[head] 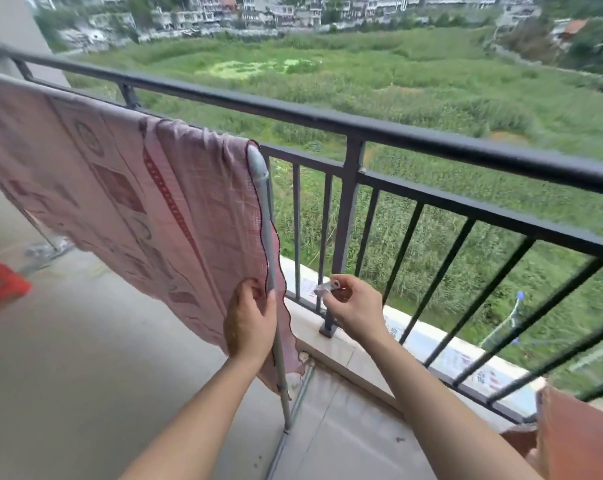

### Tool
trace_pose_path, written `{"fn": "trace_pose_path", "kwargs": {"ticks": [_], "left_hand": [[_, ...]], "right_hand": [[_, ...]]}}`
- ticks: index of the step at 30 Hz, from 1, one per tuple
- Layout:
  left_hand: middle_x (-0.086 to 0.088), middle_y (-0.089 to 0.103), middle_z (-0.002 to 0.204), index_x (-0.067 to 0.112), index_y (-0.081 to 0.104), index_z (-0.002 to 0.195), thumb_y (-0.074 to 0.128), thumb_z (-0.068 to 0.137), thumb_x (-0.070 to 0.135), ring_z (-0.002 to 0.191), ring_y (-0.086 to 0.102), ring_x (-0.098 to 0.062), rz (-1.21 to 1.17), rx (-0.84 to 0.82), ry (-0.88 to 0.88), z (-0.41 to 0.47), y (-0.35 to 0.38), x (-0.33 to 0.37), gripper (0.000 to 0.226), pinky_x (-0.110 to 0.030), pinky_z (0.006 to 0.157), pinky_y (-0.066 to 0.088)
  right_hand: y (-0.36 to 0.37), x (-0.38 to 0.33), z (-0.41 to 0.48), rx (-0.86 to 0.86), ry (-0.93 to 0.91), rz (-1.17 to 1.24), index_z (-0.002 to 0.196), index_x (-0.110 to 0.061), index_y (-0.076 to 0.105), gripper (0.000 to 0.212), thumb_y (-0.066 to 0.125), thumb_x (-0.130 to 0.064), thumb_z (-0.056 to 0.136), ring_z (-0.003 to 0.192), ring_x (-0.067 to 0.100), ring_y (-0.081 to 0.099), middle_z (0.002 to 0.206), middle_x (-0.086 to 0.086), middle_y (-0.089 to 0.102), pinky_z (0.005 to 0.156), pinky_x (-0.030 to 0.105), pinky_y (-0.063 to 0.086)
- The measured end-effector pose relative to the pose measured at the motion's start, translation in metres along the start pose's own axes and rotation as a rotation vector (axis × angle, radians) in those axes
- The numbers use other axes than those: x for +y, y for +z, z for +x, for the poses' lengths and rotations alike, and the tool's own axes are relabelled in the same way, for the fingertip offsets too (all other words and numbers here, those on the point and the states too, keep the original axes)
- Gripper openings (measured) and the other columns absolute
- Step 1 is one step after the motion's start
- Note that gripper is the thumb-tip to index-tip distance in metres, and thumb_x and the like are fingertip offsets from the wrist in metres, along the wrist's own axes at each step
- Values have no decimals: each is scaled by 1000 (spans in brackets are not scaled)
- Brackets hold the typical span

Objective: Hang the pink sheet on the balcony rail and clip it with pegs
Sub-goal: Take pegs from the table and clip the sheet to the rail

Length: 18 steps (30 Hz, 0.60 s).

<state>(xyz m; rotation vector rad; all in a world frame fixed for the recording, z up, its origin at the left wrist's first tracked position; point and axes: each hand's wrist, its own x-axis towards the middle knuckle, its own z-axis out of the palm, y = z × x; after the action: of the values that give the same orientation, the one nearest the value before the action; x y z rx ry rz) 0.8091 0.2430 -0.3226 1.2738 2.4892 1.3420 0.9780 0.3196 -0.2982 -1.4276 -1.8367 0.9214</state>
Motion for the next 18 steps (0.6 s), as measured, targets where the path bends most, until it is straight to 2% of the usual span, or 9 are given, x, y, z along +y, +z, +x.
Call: {"fn": "trace_pose_path", "kwargs": {"ticks": [2, 5, 8, 10, 12, 14, 16, 18], "left_hand": [[-7, 67, 85, 17, 52, 95, 63, 91, 19, 79, 65, -34, -5, 10, 34, -3, 3, -3, 12, -31, 60, 42], [-11, 66, 75, 18, 47, 97, 57, 90, 10, 66, 64, -37, 28, 89, 152, -12, 13, -5, 16, -34, 49, 45], [-11, 69, 85, 14, 50, 110, 49, 88, 11, 71, 66, -32, 197, 224, 339, -21, 27, -2, 22, -35, 53, 49], [-10, 69, 96, 12, 51, 118, 43, 90, 10, 81, 64, -27, 290, 253, 397, -25, 39, 6, 30, -34, 58, 51], [-8, 63, 94, 17, 55, 115, 38, 87, 11, 79, 63, -31, 370, 205, 309, -25, 49, 17, 34, -37, 50, 51], [-9, 58, 91, 19, 64, 104, 42, 82, 8, 76, 62, -35, 438, 185, 149, -22, 62, 28, 33, -38, 45, 50], [-11, 59, 94, 15, 68, 111, 54, 82, 1, 83, 62, -36, 475, 213, -31, -22, 74, 41, 35, -40, 54, 54], [-13, 59, 96, 10, 63, 122, 62, 85, 8, 89, 60, -34, 498, 239, -164, -23, 85, 54, 37, -40, 66, 54]], "right_hand": [[4, -2, 13, -32, -2, 89, 106, -20, 72, 29, 80, -25, 78, 78, -8, 66, 87, -11, 72, 83, 15, 54], [11, 5, 35, -93, -27, 161, 105, -19, 72, 28, 78, -17, 78, 79, -8, 67, 92, -7, 74, 79, 17, 56], [14, 17, 58, -155, -97, 146, 106, -19, 72, 28, 78, -21, 79, 82, -4, 68, 99, -8, 69, 72, 12, 54], [12, 28, 75, -198, -118, 158, 106, -17, 72, 28, 78, -20, 79, 82, -2, 69, 101, -6, 67, 74, 16, 56], [9, 37, 90, -240, -125, 190, 105, -18, 72, 27, 77, -20, 79, 82, -1, 69, 102, -4, 67, 77, 22, 59], [6, 46, 104, -269, -140, 211, 103, -19, 73, 24, 78, -20, 79, 78, -5, 68, 102, -4, 67, 74, 18, 57], [4, 56, 114, -305, -144, 223, 102, -20, 72, 23, 78, -18, 80, 74, -13, 65, 102, -4, 68, 67, 6, 50], [3, 64, 120, -352, -152, 216, 106, -18, 72, 26, 78, -19, 81, 72, -16, 64, 104, -3, 69, 63, 1, 45]]}}
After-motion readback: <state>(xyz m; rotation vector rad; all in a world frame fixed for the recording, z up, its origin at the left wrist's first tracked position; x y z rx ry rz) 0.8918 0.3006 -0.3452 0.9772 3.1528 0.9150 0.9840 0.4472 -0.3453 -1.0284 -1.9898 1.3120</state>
